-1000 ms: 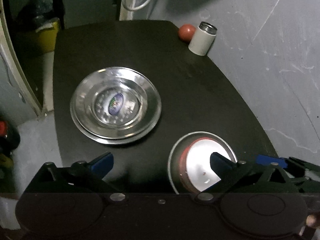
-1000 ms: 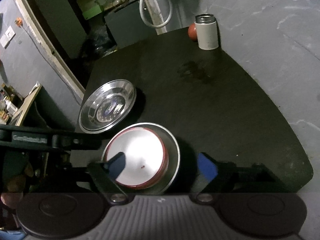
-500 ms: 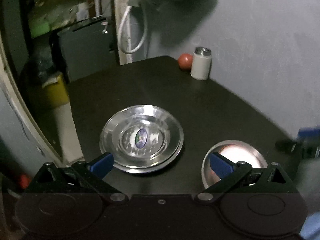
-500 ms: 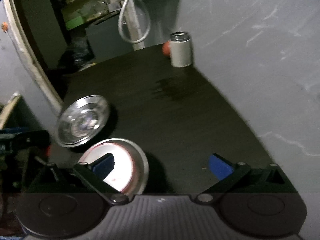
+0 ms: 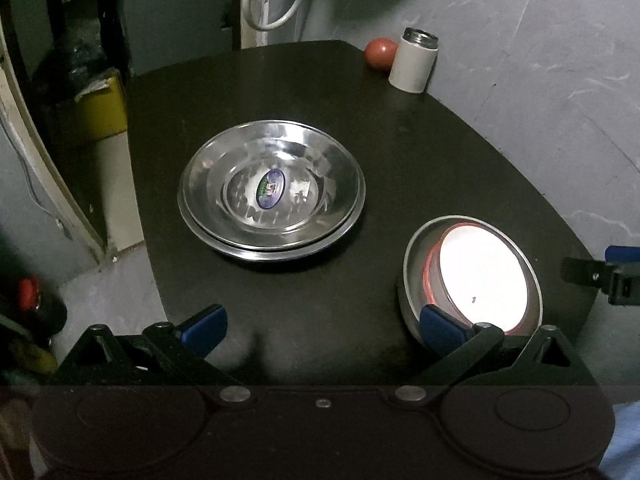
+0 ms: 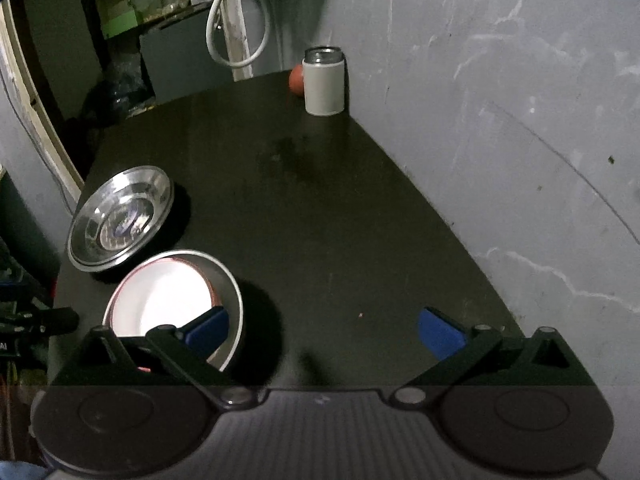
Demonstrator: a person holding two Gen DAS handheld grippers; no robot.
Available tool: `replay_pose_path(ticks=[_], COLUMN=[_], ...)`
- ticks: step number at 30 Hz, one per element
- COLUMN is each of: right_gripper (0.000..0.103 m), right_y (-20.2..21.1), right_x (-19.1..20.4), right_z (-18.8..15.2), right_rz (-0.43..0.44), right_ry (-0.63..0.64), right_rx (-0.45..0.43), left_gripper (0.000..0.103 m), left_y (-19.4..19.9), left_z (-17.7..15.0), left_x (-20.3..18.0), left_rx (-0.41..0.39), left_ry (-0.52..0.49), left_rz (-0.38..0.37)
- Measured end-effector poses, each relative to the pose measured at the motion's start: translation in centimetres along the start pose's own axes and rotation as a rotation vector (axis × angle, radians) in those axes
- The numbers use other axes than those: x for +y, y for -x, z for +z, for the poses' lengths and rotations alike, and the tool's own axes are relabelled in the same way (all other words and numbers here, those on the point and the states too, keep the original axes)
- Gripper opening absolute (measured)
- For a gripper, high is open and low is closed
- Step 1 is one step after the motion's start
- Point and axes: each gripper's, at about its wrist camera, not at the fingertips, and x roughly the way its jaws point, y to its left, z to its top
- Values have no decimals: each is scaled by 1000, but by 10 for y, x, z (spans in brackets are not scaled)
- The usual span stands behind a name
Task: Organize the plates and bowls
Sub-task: 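Move both grippers to the rim of the steel mixing bowl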
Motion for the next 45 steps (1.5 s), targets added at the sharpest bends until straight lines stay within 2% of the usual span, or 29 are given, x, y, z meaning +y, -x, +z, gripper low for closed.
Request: replay_pose_path(ticks=[13,26,37,45], right_gripper=[103,103,103,103], right_y=[-16,-29,-38,-44], right_x=[5,8,9,12], right_z=[-7,-4,-4,-3], right_rz=[16,42,60,55], right_ry=[19,35,41,59], right_rx=[108,143,167,180], left_gripper=[102,102,102,102], left_y=[-9,-23,-32,-37], left_z=[3,7,10,13], left_x=[-6,-19,-23,-35], left_rx=[36,68,99,100], left_ry=[-36,-100,-103,-173], left_rz=[-6,6,9,64])
